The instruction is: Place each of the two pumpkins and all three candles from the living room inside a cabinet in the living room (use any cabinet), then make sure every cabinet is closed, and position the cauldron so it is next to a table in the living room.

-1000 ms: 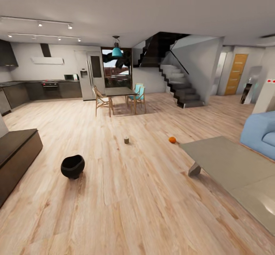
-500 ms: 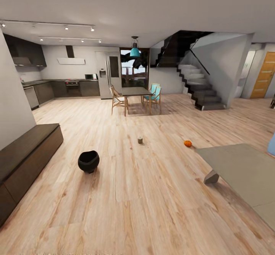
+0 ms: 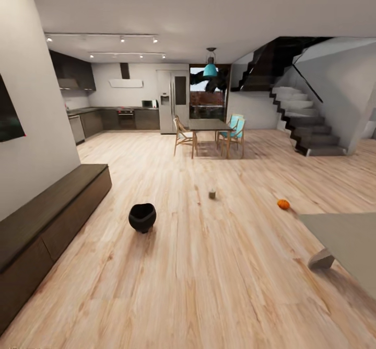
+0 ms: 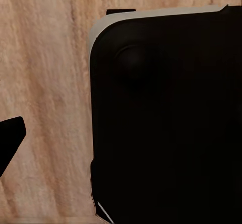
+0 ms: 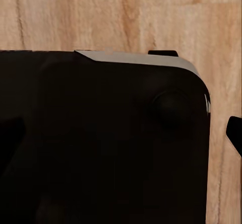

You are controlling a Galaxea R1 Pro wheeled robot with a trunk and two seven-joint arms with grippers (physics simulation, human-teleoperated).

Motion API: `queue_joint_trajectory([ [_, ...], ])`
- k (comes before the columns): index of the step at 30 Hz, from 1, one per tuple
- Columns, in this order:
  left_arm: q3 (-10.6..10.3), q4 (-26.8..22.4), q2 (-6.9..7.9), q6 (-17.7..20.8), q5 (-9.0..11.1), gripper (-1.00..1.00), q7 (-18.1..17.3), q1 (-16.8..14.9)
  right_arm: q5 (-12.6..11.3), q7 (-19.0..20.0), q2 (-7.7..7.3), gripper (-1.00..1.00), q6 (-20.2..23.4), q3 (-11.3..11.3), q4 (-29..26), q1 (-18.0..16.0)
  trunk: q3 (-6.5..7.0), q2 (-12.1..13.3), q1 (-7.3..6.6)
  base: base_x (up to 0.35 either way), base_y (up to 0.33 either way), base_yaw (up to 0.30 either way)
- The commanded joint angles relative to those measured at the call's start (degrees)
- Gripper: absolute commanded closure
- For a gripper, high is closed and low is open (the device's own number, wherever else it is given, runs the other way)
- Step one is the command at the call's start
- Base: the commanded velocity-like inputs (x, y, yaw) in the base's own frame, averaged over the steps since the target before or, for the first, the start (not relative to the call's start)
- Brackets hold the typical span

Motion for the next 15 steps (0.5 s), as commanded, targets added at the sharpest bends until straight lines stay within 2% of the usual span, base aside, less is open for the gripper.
queue_joint_trajectory([
  [1,-0.02,-0.09,0.01,-0.08,-0.04,-1.00,0.00,0.03,0.01,0.04,0.00,-1.00,-0.20,-0.01,0.06,-0.03,-0.07,-0.02,0.03,0.301,-0.005,0.286],
  [3,-0.02,-0.09,0.02,-0.08,-0.04,-1.00,0.00,0.03,-0.01,0.03,0.00,-1.00,-0.22,-0.01,0.06,-0.03,-0.11,-0.02,0.03,0.308,-0.034,0.259],
  [6,-0.03,-0.09,0.01,-0.08,-0.08,-1.00,-0.01,0.03,-0.01,0.04,0.00,-1.00,-0.21,-0.01,0.06,-0.03,-0.14,-0.02,0.03,0.313,-0.060,0.107],
  [10,-0.03,-0.09,-0.01,-0.08,-0.12,-1.00,-0.01,0.03,-0.02,0.03,0.00,-1.00,-0.20,-0.01,0.06,-0.03,-0.15,-0.02,0.03,0.310,-0.121,0.030],
  [15,-0.03,-0.09,-0.01,-0.08,-0.13,-1.00,0.00,0.03,-0.02,0.03,0.00,-1.00,-0.20,-0.01,0.06,-0.03,-0.15,-0.02,0.03,0.283,-0.217,0.004],
])
